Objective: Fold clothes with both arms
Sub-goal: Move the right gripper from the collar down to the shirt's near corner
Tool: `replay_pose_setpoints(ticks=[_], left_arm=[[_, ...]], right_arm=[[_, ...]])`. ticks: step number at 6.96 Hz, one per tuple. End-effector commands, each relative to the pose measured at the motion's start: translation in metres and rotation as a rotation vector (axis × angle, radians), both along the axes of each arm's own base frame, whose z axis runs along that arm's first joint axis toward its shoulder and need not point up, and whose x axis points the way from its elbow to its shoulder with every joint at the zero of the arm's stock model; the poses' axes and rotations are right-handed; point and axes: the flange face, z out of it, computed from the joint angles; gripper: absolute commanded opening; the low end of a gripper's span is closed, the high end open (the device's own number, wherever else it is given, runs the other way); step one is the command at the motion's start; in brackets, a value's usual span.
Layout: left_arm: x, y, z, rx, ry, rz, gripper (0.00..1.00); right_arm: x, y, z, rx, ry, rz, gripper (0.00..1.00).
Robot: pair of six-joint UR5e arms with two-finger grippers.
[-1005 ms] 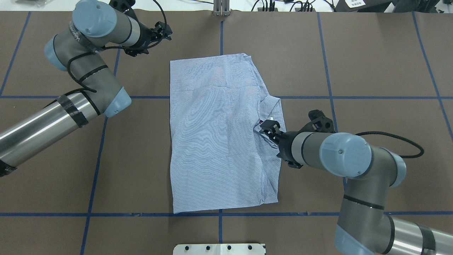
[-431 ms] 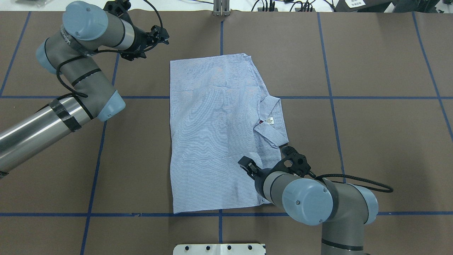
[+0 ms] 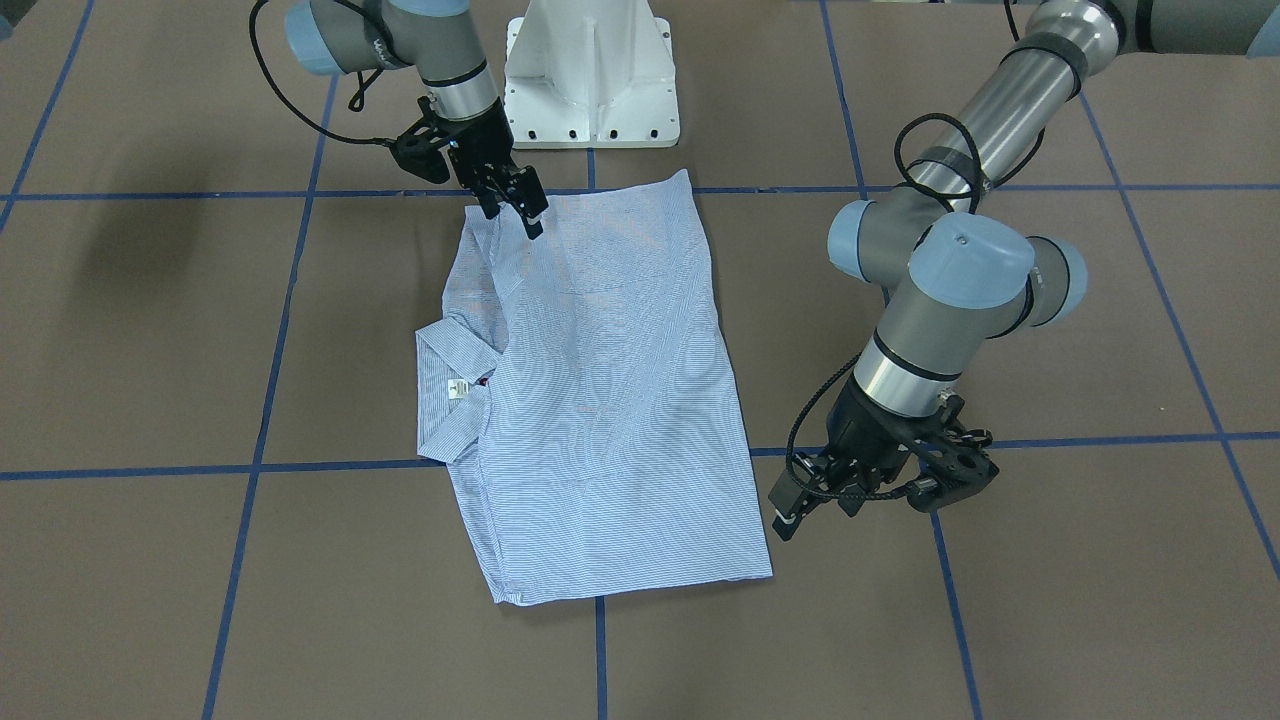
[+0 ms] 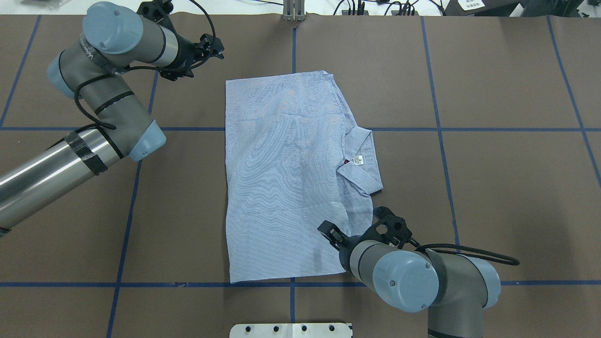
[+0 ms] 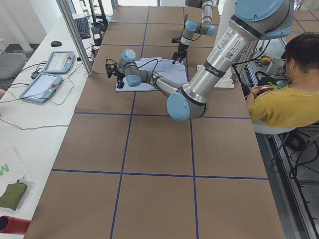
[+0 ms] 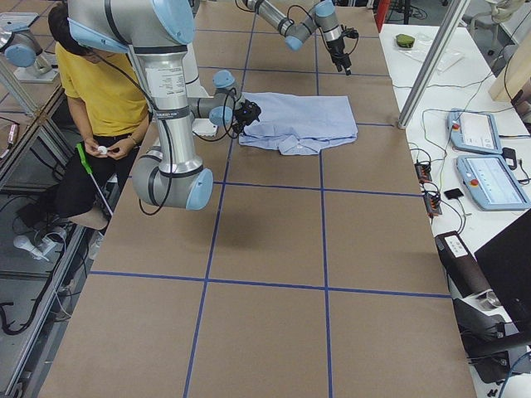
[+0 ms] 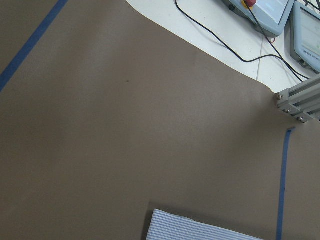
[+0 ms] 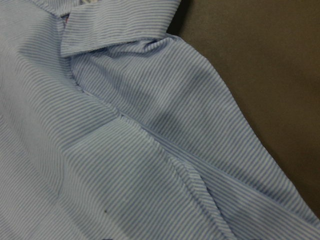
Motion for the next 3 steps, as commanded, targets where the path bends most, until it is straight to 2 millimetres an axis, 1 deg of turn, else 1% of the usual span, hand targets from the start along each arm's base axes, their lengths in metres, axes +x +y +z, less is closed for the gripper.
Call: replay_pose_setpoints(ticks=[1, 2, 3], left_arm=[[-0.0002, 0.0003, -0.0014, -0.011, 0.011, -0.007, 0.99], [-0.0011, 0.0013, -0.0032, -0.009, 0.014, -0.008, 0.99], [-0.0021, 0.0023, -0.0037, -0.007, 0.015, -0.009, 0.99]], right_arm=[[-0.0041, 0.0043, 0.0021, -0.009, 0.053, -0.009, 0.91], [-0.0031, 0.0045, 0.0065, -0.011, 0.060, -0.009, 0.88], [-0.0027, 0.0036, 0.0066, -0.011, 0.060, -0.008, 0.78]])
